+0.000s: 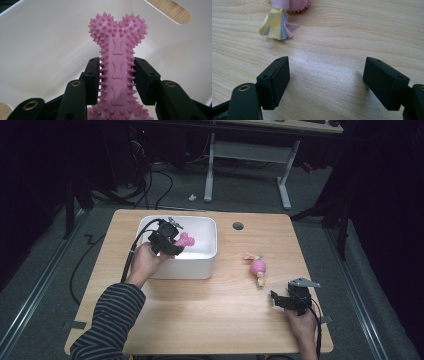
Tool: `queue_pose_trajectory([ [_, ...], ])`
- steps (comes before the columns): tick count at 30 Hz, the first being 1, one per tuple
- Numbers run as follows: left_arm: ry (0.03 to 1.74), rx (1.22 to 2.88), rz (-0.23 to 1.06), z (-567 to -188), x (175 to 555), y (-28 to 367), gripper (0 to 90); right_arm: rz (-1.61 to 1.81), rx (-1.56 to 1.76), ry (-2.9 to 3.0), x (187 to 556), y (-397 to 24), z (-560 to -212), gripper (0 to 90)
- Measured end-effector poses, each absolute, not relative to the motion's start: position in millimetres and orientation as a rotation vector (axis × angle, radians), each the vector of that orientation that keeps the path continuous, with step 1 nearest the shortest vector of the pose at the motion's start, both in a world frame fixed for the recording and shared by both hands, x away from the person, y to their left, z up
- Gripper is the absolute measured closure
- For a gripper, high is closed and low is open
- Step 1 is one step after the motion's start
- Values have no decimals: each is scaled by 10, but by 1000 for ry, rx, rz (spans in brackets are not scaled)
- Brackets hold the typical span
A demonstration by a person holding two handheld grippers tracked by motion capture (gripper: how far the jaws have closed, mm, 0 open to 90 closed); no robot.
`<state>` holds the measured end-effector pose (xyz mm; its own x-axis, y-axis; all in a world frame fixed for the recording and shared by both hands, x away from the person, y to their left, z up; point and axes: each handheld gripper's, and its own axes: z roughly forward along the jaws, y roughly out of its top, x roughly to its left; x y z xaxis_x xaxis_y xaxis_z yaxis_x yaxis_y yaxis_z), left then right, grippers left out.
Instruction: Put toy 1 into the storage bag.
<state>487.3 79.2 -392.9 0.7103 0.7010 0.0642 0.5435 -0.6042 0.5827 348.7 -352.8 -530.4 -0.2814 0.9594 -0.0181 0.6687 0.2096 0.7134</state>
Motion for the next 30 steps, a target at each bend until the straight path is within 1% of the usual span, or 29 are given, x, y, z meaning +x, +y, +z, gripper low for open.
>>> queue_pose_trajectory([
  [10,977,2400,363,-3965,4898,780,571,834,1506,2027,3487,-3527,-5304,217],
  [12,987,2400,334,-3976,4911,784,564,834,1506,2027,3486,-3527,-5304,217],
  [13,987,2400,334,-3976,4911,784,550,834,1506,2027,3486,-3527,-5304,217],
  [15,992,2386,295,-3950,4910,802,501,834,1507,2027,3487,-3527,-5304,217],
  [19,989,2380,327,-3913,4883,830,459,835,1507,2027,3488,-3526,-5304,217],
  [23,996,2338,350,-3845,4837,883,426,835,1505,2028,3488,-3527,-5304,217],
  [30,965,2296,435,-3757,4675,967,413,835,1505,2028,3487,-3526,-5304,217],
])
